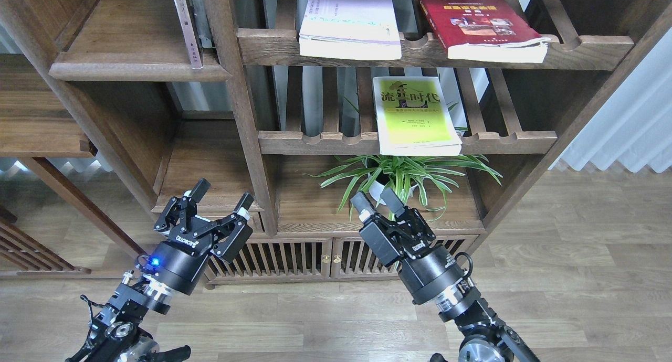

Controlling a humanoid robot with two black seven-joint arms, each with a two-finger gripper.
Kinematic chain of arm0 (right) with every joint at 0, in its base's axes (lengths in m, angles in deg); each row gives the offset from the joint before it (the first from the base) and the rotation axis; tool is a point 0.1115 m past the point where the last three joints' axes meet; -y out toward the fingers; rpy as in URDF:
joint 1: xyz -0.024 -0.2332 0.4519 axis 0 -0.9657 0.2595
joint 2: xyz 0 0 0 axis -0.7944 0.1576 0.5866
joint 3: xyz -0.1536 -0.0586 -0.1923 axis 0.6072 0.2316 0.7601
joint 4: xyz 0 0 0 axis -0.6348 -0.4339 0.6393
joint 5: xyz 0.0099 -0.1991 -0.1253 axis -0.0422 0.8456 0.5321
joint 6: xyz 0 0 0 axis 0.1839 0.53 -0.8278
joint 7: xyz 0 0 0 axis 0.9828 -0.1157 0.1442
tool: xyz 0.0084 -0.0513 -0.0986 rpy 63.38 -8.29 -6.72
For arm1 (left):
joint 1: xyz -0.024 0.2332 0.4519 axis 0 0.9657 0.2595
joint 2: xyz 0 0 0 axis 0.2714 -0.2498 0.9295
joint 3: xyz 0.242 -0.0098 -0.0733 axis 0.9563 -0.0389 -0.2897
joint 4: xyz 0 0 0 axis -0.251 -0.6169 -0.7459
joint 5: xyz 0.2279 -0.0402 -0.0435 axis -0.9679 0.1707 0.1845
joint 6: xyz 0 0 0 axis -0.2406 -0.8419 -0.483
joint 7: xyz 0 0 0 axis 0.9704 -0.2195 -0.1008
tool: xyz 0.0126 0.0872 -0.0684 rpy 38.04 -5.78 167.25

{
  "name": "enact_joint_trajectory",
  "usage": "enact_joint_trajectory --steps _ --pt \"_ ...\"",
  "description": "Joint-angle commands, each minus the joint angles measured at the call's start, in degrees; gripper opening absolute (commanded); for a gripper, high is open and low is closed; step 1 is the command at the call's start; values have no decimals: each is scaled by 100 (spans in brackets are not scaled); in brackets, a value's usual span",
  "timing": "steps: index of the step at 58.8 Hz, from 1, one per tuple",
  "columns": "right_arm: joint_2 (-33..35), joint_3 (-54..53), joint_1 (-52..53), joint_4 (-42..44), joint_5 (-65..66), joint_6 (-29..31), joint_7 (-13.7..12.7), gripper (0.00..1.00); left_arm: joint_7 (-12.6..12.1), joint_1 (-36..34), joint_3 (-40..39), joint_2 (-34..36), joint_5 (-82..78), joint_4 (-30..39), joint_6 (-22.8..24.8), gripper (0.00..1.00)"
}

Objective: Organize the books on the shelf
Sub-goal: 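Raise both grippers toward the shelf, opening them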

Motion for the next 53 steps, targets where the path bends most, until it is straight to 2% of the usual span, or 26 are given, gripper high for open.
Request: enact_joint_trajectory --steps 1,16,19,22,25,39,53 --pt "1 -3 -12 0 0 0 3 100 0 -21 128 30 17 -5 11 100" --pt "1 41 -38 0 -9 79 90 100 0 -39 242 118 439 -13 133 100" --pt "1 85 -29 0 -9 114 90 100 0 -48 242 189 448 -4 370 100" --pt "1 85 14 8 -9 158 90 100 0 -30 199 224 448 -13 862 100" --pt "1 85 50 17 -9 167 90 100 0 -30 172 224 456 -13 1065 100" --pt "1 77 138 96 -9 193 90 100 0 -83 67 197 500 -31 1100 100" --pt "1 85 173 237 -352 896 29 100 0 -83 67 180 509 -22 1153 100"
